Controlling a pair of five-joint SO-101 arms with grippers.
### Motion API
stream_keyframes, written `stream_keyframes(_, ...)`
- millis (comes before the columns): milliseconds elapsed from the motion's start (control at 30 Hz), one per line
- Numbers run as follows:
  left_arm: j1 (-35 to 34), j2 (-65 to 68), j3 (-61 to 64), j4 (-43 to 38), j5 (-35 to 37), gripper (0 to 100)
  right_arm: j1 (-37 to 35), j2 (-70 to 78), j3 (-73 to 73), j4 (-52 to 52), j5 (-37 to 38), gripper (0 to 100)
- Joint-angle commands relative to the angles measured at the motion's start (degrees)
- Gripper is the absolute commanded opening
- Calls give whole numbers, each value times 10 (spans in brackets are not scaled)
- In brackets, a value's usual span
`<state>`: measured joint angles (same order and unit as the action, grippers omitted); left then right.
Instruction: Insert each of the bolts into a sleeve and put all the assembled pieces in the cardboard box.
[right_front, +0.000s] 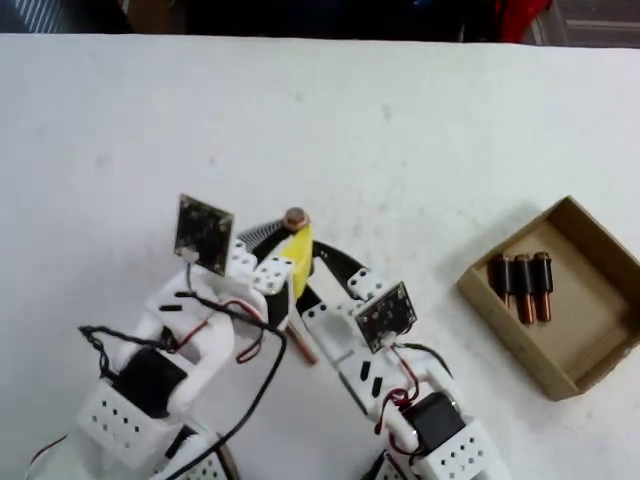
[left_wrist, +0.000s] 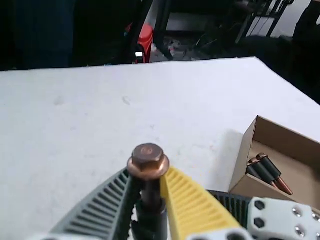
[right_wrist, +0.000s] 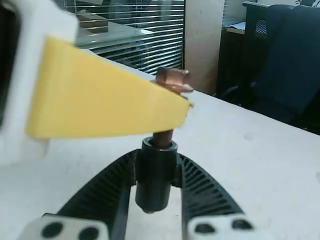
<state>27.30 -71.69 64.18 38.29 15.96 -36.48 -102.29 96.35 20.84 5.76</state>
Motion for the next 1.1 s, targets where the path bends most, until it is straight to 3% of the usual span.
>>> stream_keyframes(0, 1, 0, -4, 30, 2, 24, 2, -9, 4, -5, 9, 17)
stream_keyframes(267, -2, 0, -5, 27, 2, 28, 2, -9, 4, -5, 9, 17)
stream_keyframes(567, -3, 0, -5, 31, 2, 269, 3, -9, 4, -3, 10, 17)
stream_keyframes(900, -7, 0, -5, 27, 2, 278, 3, -9, 4, -2, 11, 17)
stream_keyframes(1067, -63, 0, -4, 26, -36, 278, 3, -9, 4, -2, 11, 17)
